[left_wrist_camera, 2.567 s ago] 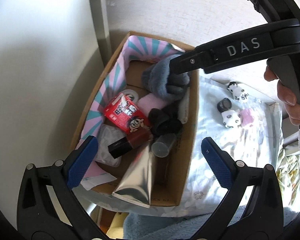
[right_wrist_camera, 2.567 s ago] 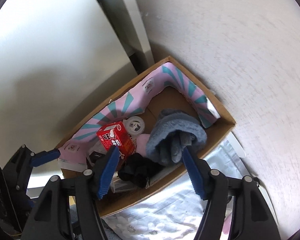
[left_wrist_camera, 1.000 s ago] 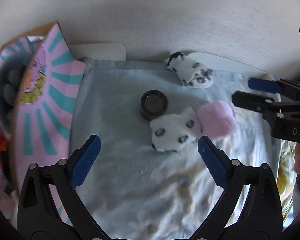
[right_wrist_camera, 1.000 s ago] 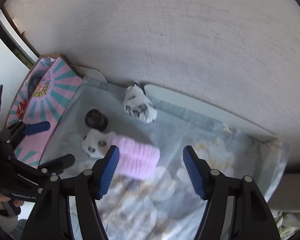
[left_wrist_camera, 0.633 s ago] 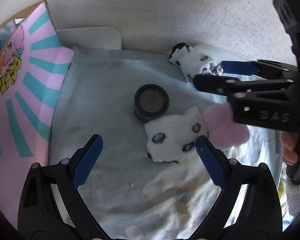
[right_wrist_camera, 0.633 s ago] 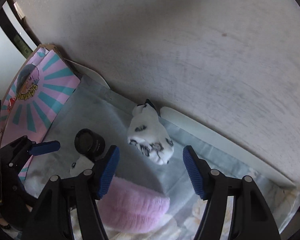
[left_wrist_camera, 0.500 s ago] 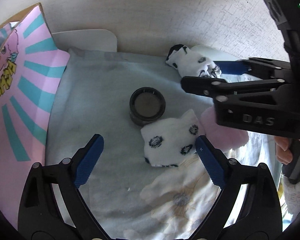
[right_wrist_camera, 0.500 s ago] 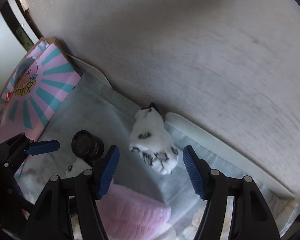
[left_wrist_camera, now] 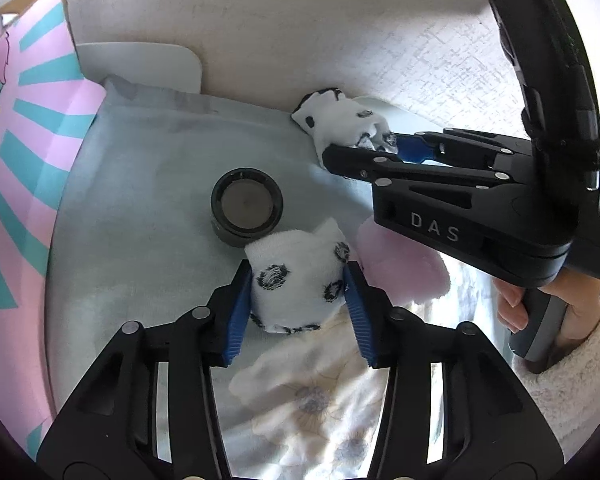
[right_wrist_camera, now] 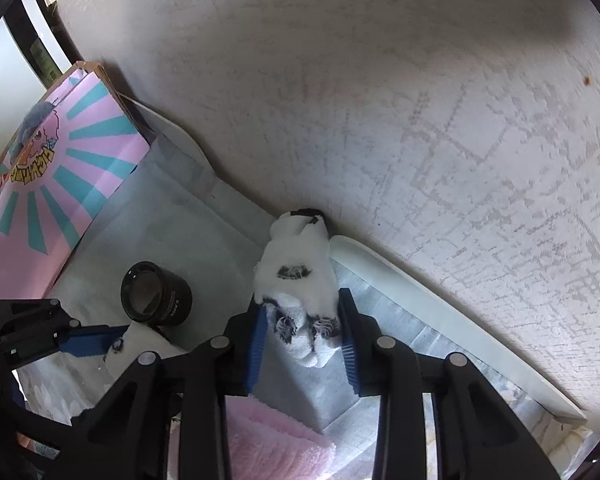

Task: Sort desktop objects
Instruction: 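Grasp a white print sock with the left tool while the right tool grasps the other sock, then carry both white socks into the cardboard box and release them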

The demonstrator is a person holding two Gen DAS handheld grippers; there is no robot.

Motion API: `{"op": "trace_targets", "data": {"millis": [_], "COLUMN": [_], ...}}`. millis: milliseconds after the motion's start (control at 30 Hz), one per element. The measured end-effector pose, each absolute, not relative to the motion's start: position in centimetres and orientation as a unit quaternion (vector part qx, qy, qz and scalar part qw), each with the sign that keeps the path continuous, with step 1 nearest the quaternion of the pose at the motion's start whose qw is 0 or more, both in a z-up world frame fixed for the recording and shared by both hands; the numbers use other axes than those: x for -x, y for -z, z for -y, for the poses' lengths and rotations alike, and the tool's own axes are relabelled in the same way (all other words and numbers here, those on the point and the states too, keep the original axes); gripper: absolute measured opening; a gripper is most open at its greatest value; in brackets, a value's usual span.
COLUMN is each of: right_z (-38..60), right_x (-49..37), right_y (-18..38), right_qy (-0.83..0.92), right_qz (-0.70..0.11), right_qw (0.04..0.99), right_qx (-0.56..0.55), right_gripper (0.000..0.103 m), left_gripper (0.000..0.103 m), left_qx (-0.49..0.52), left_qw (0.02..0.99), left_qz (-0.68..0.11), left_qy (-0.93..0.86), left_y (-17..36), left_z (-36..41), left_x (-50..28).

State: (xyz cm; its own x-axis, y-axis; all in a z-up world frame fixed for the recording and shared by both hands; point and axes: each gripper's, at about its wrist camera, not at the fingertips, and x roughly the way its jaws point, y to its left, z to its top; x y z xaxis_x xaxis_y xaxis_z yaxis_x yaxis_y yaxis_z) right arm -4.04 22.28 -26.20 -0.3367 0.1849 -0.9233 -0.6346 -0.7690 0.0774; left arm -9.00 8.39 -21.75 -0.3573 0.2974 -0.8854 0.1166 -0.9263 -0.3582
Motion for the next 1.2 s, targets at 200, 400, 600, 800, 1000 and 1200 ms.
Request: {"op": "trace_targets", "data": {"millis": [200, 400, 600, 800, 1000, 1200], "right_z": [-21.9, -21.2, -19.7, -18.1, -18.2, -16.7], "right_x": [3.4, 2.4, 1.3, 0.3, 0.3, 2.6], "right_y": [25.6, 24.3, 22.2, 18.6, 15.2, 12.6], "right_qy": [-0.789, -0.785, -0.784, -0.784, -0.777, -0.784], "right_qz": [-0.224, -0.24, -0.245, -0.237, -0.254, -0.236], "right_qw": [0.26, 0.263, 0.263, 0.268, 0.252, 0.249], "right_qx": [0.509, 0.507, 0.506, 0.507, 0.519, 0.517], "right_gripper": [0.027, 0.027, 0.027, 0.027, 0.027, 0.027], "left_gripper": [0.039, 0.039, 0.039, 0.039, 0.039, 0.039], "left_qx": [0.566, 0.568, 0.563, 0.557, 0.555, 0.54], "left_qw": [0.054, 0.044, 0.031, 0.029, 0.016, -0.003], "left_qz": [0.173, 0.158, 0.139, 0.127, 0.114, 0.091], "left_qy": [-0.805, -0.806, -0.814, -0.82, -0.824, -0.837], "left_y": [20.7, 18.9, 15.9, 12.5, 8.3, 6.6], "left_z": [-8.7, -8.4, -7.8, -4.8, -2.8, 0.0], "left_x": [8.2, 6.6, 5.4, 4.8, 3.5, 3.1]}}
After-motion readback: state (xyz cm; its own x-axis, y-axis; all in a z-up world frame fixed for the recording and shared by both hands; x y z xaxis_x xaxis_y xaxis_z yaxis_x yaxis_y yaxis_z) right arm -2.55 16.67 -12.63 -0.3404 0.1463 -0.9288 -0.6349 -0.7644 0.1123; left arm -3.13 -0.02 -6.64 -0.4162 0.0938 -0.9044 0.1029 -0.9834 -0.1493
